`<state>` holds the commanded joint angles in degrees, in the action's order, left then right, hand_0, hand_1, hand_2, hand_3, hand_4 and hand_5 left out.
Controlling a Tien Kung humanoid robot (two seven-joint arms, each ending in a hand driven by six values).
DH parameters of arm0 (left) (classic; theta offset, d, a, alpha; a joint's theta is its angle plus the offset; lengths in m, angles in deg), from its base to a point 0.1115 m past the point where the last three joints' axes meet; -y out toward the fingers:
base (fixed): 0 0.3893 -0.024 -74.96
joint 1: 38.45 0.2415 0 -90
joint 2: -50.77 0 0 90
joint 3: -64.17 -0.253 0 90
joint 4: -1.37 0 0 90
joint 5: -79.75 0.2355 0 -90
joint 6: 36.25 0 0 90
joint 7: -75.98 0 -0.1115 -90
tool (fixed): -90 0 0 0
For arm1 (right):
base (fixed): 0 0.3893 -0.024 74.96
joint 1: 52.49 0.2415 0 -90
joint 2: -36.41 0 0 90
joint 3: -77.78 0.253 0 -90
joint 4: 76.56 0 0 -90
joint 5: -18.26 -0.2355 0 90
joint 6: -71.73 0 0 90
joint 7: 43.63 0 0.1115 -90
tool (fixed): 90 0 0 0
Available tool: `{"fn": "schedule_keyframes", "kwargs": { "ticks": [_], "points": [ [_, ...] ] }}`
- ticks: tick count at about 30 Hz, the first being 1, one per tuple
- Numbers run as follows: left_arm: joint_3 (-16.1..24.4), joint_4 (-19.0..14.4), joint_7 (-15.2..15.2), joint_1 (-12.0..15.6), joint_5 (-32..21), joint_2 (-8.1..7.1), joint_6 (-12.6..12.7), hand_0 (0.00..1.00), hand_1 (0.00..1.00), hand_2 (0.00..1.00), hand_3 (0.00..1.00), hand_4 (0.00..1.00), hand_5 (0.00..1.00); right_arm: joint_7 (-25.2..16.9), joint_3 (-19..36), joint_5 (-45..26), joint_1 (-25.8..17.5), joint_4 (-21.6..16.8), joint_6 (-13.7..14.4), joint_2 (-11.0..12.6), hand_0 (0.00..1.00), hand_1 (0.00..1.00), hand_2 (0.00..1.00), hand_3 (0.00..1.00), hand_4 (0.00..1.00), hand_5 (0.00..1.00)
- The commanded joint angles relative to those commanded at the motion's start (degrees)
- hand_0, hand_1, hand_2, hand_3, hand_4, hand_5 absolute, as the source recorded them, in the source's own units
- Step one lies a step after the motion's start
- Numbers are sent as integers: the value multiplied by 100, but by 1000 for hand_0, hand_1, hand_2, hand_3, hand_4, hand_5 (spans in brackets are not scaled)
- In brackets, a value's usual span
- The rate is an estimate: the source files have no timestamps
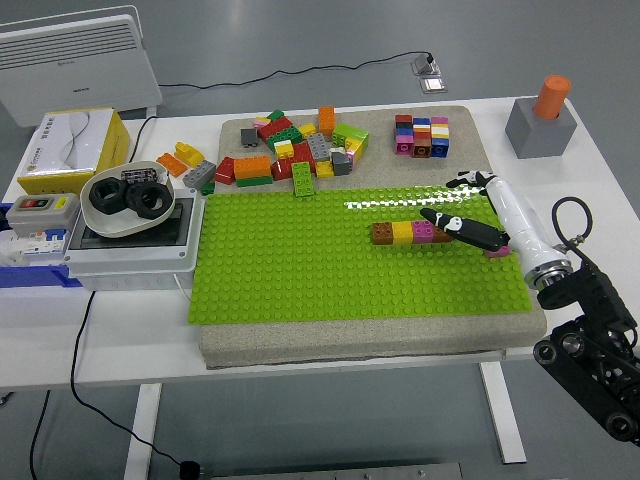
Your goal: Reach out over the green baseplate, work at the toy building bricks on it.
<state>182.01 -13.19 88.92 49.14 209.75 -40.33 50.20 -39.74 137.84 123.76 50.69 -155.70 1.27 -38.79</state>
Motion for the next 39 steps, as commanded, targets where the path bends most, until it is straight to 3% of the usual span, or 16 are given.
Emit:
{"fn": "schedule_keyframes", "kwargs": {
  "ticks": [15, 39],
  "points": [
    [-211, -29, 4, -1, -64, 68, -121, 691, 531, 580, 630, 656, 710, -49, 626, 8, -153, -70, 4, 99, 719, 752, 770, 655, 955, 665],
    [-203, -40, -8, 16, -231, 93, -214, 692, 528, 576, 632, 659, 712, -100, 733, -185, -261, -6, 23, 134, 710, 716, 733, 647, 873, 571]
  ]
}}
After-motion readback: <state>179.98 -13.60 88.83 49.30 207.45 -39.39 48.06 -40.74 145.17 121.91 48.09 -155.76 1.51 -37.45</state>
